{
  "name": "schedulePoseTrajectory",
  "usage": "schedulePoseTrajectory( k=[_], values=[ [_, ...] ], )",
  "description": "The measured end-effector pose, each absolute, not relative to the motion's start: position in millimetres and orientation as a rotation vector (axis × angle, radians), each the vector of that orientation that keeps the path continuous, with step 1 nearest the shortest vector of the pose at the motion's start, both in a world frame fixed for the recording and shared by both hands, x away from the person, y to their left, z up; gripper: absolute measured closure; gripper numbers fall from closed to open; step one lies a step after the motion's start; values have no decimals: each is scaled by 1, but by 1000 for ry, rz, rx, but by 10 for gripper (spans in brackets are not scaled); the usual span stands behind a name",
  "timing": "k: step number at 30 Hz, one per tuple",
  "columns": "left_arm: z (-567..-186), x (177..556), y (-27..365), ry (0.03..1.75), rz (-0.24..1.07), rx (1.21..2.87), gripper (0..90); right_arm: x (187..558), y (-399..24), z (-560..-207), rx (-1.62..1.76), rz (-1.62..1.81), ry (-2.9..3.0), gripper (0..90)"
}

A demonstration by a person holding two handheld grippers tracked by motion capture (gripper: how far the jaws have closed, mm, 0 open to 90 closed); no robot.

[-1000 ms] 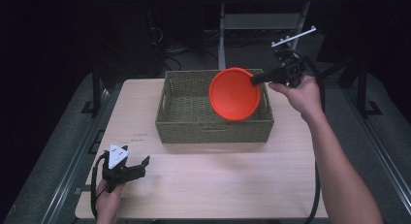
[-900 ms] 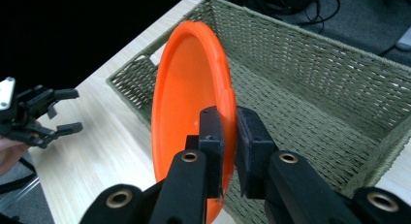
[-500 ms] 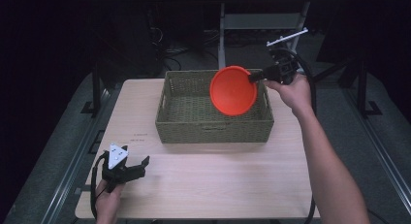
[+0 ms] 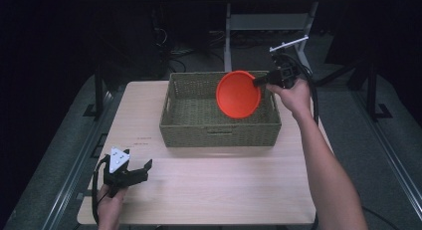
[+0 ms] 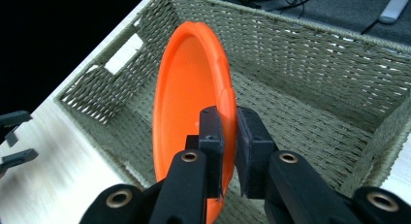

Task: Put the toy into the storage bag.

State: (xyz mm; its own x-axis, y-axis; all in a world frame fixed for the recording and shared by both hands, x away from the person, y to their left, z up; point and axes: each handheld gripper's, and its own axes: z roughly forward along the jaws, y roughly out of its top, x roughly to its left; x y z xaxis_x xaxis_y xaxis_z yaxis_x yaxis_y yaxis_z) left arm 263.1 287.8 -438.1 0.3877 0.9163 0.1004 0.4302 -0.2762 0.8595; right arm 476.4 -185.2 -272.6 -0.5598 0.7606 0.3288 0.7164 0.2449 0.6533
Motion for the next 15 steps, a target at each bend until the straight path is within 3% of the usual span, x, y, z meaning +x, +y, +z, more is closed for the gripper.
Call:
schedulePoseTrajectory(
  k=[15],
  values=[
    [-439,264,289,1178,790,1858,128,493,-182,-308,1519,1203,2432,819]
  ],
)
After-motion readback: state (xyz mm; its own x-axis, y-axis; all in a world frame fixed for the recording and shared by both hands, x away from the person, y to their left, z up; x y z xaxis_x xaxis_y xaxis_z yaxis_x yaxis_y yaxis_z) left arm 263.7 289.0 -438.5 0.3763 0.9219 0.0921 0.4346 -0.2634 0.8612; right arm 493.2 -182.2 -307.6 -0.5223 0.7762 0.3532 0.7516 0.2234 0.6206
